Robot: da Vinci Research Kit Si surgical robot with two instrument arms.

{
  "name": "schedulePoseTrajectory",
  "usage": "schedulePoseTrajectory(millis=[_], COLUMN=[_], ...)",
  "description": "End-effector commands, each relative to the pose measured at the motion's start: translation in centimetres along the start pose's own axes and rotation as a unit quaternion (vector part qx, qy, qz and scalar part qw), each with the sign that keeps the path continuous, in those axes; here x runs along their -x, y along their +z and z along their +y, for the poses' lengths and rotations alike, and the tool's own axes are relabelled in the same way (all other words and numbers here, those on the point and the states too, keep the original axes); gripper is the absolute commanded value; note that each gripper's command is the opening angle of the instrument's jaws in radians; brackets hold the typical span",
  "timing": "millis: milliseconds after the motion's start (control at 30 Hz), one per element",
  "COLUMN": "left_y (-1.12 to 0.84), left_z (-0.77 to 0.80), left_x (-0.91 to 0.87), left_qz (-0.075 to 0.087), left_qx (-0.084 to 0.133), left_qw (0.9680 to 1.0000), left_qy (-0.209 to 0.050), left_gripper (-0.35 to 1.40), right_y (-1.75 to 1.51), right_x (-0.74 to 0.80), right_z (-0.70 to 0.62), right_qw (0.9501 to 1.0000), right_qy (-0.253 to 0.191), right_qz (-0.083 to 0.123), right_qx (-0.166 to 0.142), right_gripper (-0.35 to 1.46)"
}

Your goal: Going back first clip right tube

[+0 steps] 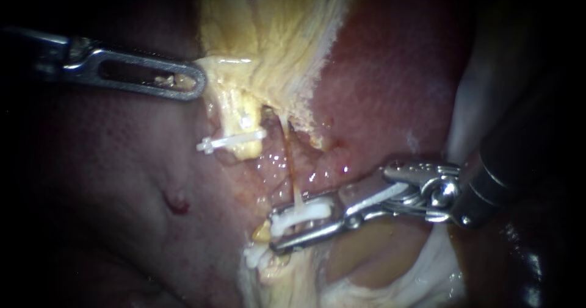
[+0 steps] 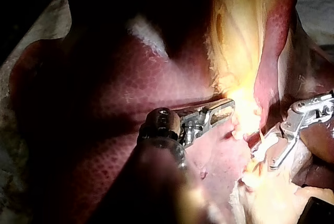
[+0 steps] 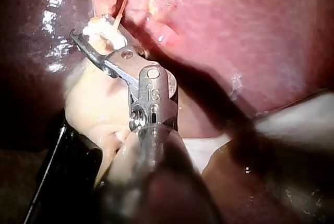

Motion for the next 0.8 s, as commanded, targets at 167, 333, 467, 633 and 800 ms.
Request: schedulePoseTrajectory(millis=[167, 333, 467, 633, 800], left_y=[0.0, 0.0, 0.0, -0.01, 0.0], left_z=[0.0, 0.0, 0.0, 0.0, 0.0], left_x=[0.0, 0.0, -0.01, -0.01, -0.01], left_qz=[0.0, 0.0, 0.0, 0.0, 0.0], left_qx=[0.0, 0.0, 0.0, 0.0, 0.0], left_qw=[1.0, 1.0, 1.0, 1.0, 1.0], left_qy=[0.0, 0.0, 0.0, 0.0, 0.0], left_gripper=[-0.35, -0.35, -0.35, -0.35, -0.35], right_y=[0.04, -0.05, -0.17, -0.5, -1.0], right_x=[-0.03, -0.01, 0.03, 0.03, -0.14], right_z=[0.05, 0.12, 0.1, -0.05, -0.21], right_qw=[0.9969, 0.9897, 0.9842, 0.9754, 0.9698], right_qy=[-0.059, -0.112, -0.14, -0.188, -0.211], right_qz=[0.019, 0.027, 0.029, 0.025, 0.022], right_qx=[0.05, 0.085, 0.104, 0.114, 0.12], right_gripper=[0.5, 0.5, 0.5, 0.5, 0.5])
